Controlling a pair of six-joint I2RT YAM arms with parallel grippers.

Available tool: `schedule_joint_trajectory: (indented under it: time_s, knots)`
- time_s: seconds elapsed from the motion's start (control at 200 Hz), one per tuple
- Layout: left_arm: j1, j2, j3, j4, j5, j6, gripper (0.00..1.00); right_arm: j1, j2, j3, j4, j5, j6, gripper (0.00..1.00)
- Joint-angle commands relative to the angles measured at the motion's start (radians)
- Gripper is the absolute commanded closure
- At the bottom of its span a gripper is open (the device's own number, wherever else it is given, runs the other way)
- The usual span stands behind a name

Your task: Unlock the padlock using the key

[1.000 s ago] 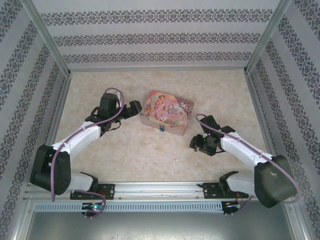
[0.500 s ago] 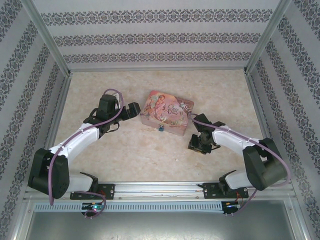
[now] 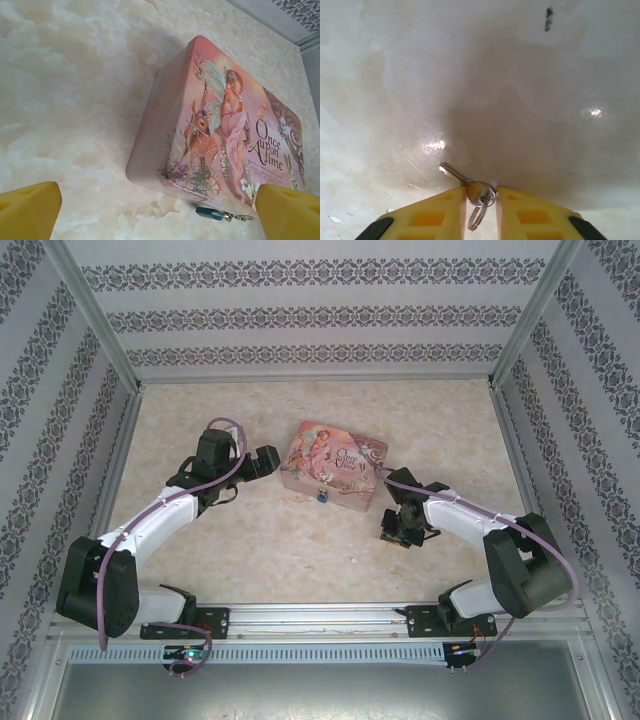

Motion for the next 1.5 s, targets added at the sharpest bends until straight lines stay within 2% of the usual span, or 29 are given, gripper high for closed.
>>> schedule_joint_trajectory:
  time_s: [0.0,0.375,0.565,0.799,0.919,1.069,1.274,1.494]
  knots:
    - [0.018,-0.013,0.01,-0.03,-0.009,0.025,0.01,0.01,-0.004,-0.001,-0.022,0.02,0.012,0.82]
    - [0.035,-0.06,0.003,-0.041,-0.008,0.02,0.01,0.003,-0.031,-0.023,0.01,-0.005,0.013,1.0]
    - [0.035,-0.111,-0.005,-0.056,0.005,0.008,0.01,-0.031,-0.095,-0.068,0.114,-0.101,0.027,1.0]
    - [0.023,-0.17,-0.033,-0.04,0.105,-0.067,0.0,-0.087,-0.191,-0.138,0.316,-0.273,0.132,1.0]
    - [-0.022,-0.175,-0.032,-0.013,0.133,-0.108,0.01,-0.097,-0.242,-0.16,0.413,-0.323,0.193,1.0]
    - [-0.112,-0.131,-0.007,0.058,0.145,-0.176,0.08,-0.1,-0.303,-0.184,0.548,-0.356,0.275,1.0]
    - [-0.254,0.01,0.102,0.087,0.142,-0.211,0.18,-0.095,-0.371,-0.193,0.655,-0.357,0.335,1.0]
    - [-0.377,0.166,0.206,0.118,0.119,-0.222,0.25,-0.085,-0.426,-0.208,0.696,-0.343,0.347,1.0]
